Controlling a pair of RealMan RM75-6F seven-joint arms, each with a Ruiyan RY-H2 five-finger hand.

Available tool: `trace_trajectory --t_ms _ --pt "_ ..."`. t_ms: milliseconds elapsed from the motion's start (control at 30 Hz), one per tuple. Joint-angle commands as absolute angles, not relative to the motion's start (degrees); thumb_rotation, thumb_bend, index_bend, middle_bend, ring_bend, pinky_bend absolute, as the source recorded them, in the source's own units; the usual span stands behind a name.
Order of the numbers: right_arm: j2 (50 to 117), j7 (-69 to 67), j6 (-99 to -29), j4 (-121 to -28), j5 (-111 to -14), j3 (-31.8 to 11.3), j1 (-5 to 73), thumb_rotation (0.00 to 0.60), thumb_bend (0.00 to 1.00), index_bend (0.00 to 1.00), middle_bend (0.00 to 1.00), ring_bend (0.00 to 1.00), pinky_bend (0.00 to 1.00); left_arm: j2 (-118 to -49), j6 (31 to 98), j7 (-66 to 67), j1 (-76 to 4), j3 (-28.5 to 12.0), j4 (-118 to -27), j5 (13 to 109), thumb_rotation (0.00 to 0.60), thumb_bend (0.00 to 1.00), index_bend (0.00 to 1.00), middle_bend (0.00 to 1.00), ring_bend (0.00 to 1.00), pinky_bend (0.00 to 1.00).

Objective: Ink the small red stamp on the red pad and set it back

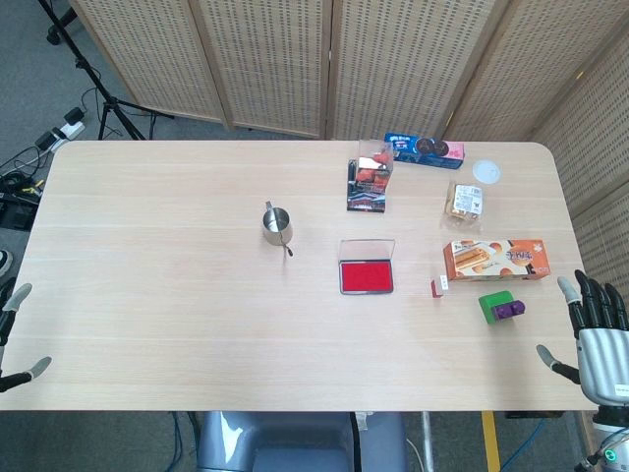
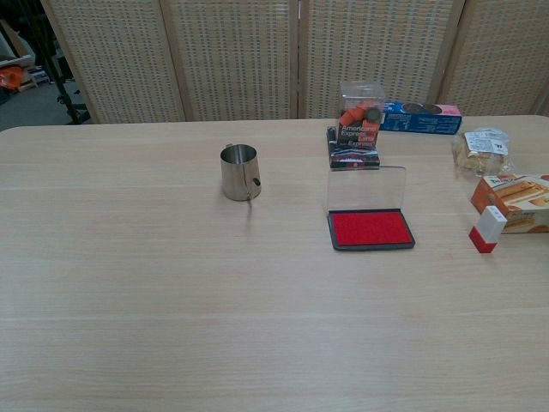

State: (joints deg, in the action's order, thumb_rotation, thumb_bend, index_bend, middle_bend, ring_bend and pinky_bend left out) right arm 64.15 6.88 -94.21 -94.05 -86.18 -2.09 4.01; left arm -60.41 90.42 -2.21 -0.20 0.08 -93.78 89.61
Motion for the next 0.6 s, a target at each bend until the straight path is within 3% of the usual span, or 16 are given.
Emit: trace_trajectory --t_ms 33,500,567,600 --pt "64.0 6.9 -93.8 -94.3 -86.0 -2.3 3.9 0.6 0.0 0.0 0.0 0.0 0.0 -60.3 90.4 -2.4 -0.2 0.1 -93.7 89.6 0.6 0.0 0.0 0.0 0.0 0.0" --pt "62.9 4.3 -92.5 -93.6 -89.1 -3.4 5.2 0.6 0.0 0.0 0.01 0.0 0.0 -60.0 90.9 -3.5 0.1 -0.1 -93.5 89.7 0.6 0.0 0.0 0.0 0.0 0.0" --pt "63.2 3.9 -92.3 -92.3 -89.9 -4.3 6.1 0.6 0.0 0.0 0.11 0.01 0.0 -60.0 90.3 -3.4 -0.1 -0.3 -93.5 89.1 0.6 0.0 0.0 0.0 0.0 0.0" --pt "63.3 4.0 -92.2 -91.7 -90.3 -4.7 6.6 0.6 0.0 0.0 0.23 0.09 0.05 -60.1 90.0 -3.4 -0.2 -0.3 -93.6 88.9 0.6 0.0 0.0 0.0 0.0 0.0"
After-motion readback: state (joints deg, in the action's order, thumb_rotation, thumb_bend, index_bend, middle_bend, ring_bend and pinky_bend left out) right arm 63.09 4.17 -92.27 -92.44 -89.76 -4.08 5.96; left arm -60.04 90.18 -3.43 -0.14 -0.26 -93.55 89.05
